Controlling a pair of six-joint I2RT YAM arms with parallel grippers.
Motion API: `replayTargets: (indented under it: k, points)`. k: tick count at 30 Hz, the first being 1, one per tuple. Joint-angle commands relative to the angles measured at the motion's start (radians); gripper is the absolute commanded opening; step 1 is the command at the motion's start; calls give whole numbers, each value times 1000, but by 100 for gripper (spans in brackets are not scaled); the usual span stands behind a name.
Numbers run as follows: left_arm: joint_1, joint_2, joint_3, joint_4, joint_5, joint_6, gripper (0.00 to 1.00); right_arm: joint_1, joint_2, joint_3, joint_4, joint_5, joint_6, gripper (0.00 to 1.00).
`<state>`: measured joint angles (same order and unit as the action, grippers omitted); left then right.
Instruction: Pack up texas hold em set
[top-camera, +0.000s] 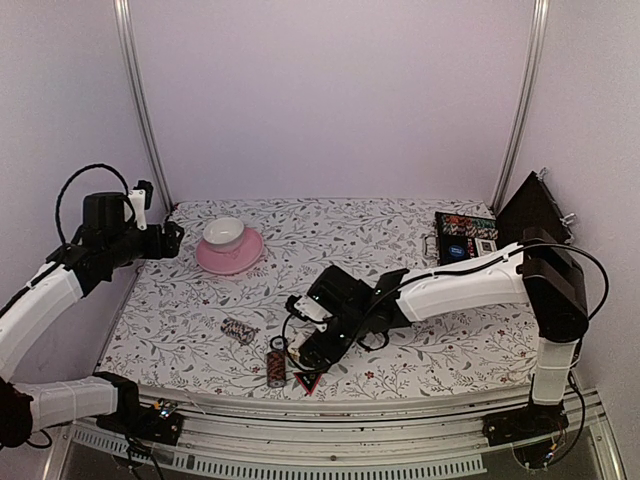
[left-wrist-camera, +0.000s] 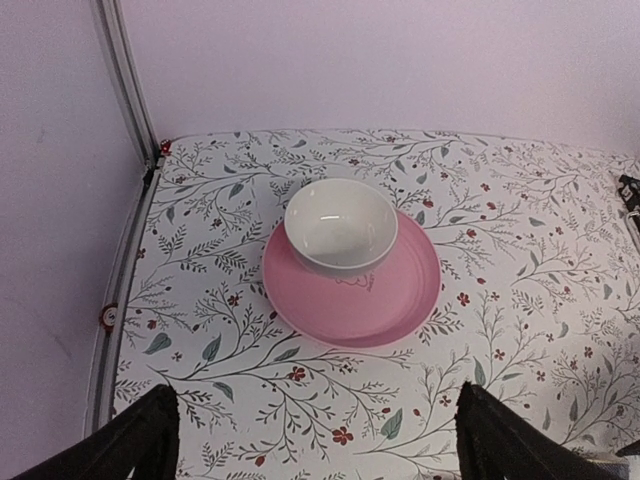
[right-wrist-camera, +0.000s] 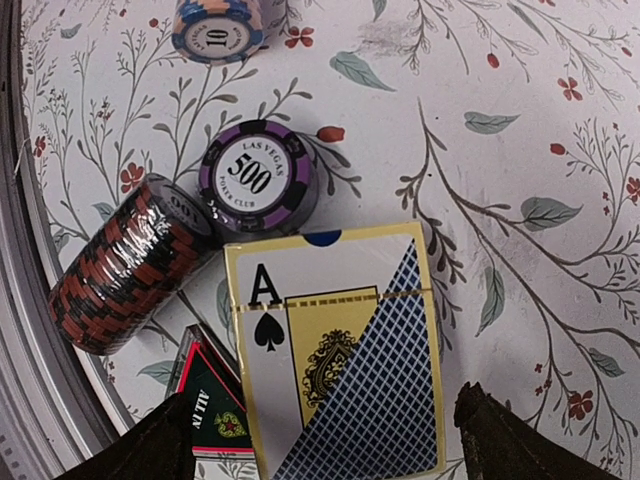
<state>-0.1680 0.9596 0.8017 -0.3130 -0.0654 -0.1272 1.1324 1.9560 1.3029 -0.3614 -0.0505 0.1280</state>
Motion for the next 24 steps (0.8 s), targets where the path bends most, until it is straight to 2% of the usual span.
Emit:
replayTargets:
  k: [1, 24]
  points:
    - [1, -9, -15, 3, -2, 3, 96, 6, 37, 51, -39, 29, -41, 90]
    - [-1, -9, -15, 0, -8, 5, 96, 20, 98, 73, -79, 61, -51, 80]
